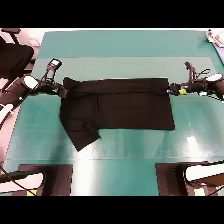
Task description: Fold the shirts.
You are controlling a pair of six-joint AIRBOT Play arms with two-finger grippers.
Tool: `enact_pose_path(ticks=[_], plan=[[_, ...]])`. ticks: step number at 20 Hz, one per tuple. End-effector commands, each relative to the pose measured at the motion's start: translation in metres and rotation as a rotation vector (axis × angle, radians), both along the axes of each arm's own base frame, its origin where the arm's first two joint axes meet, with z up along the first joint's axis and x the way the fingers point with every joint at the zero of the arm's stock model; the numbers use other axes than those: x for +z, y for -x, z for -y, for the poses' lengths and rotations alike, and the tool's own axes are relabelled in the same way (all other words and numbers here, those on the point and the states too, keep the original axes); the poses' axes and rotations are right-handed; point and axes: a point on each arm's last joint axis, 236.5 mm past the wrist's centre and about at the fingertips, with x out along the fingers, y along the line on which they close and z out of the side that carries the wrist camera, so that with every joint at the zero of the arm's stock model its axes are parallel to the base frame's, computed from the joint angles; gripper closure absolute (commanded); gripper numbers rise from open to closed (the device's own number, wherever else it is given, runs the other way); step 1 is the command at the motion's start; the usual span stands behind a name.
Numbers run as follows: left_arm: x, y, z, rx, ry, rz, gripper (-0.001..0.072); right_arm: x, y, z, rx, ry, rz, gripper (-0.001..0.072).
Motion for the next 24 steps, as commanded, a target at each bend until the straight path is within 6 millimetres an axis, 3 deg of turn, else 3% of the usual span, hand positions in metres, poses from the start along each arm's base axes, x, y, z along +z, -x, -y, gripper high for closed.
enact_pose_path(ticks=[1, 7, 11, 20, 23, 24], plan=[[-0.011, -0.009, -0.01, 0.025, -0.034, 0.009, 0.0683, -0.004, 0.003, 0.002, -0.009, 0.0, -0.01, 0.0688], [-0.005, -0.026, -0.049, 0.091, -0.194, 0.093, 0.0683, -0.004, -0.001, 0.035, -0.089, 0.008, 0.002, 0.0688], [0.0, -0.032, -0.052, 0.128, -0.187, 0.119, 0.0683, -0.004, -0.001, 0.042, -0.105, 0.007, 0.001, 0.0687], [-0.016, -0.016, -0.052, 0.108, -0.198, 0.029, 0.0682, -0.005, 0.0, -0.002, -0.003, 0.007, -0.002, 0.0686], [-0.022, -0.007, -0.052, 0.099, -0.202, -0.017, 0.068, -0.004, 0.006, -0.008, 0.019, -0.009, -0.02, 0.0684], [-0.025, -0.003, -0.052, 0.096, -0.204, -0.036, 0.0606, -0.004, 0.008, -0.008, 0.024, -0.014, -0.027, 0.068]])
